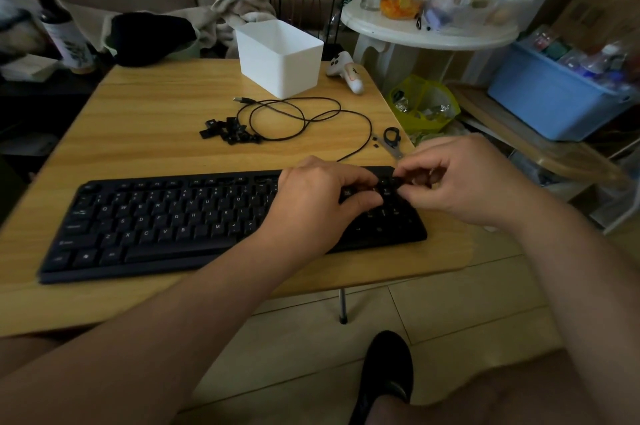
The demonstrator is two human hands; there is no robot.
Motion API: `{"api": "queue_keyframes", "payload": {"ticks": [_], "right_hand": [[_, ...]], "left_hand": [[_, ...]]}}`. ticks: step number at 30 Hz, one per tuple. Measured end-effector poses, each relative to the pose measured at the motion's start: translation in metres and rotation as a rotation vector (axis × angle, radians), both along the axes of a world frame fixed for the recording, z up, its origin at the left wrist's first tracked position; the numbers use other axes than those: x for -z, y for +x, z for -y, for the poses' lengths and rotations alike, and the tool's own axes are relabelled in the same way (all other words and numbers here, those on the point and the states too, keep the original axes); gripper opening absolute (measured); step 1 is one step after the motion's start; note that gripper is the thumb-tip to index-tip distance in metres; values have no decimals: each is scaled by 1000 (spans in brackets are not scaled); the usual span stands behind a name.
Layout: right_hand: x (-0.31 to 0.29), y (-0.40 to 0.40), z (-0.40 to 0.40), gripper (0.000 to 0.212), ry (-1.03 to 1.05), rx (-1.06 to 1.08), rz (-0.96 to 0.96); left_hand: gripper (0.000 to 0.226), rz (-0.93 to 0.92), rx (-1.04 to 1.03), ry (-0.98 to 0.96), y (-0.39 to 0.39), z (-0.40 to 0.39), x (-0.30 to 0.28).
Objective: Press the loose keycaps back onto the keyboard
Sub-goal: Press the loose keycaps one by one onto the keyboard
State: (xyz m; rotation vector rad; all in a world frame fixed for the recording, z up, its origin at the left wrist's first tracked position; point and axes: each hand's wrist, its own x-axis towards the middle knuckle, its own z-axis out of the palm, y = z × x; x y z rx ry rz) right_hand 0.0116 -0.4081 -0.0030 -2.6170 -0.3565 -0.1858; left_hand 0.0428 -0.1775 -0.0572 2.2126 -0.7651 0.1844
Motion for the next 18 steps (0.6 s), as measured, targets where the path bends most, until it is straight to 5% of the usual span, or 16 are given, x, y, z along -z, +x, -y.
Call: {"api": "queue_keyframes", "payload": {"ticks": [6,18], "right_hand": [[9,19,15,23,-162,24,-161],[4,28,-1,24,-389,4,-258]], "left_hand": [[23,61,-79,240,2,-9,3],[21,57,-113,208,7,-13,4]]}}
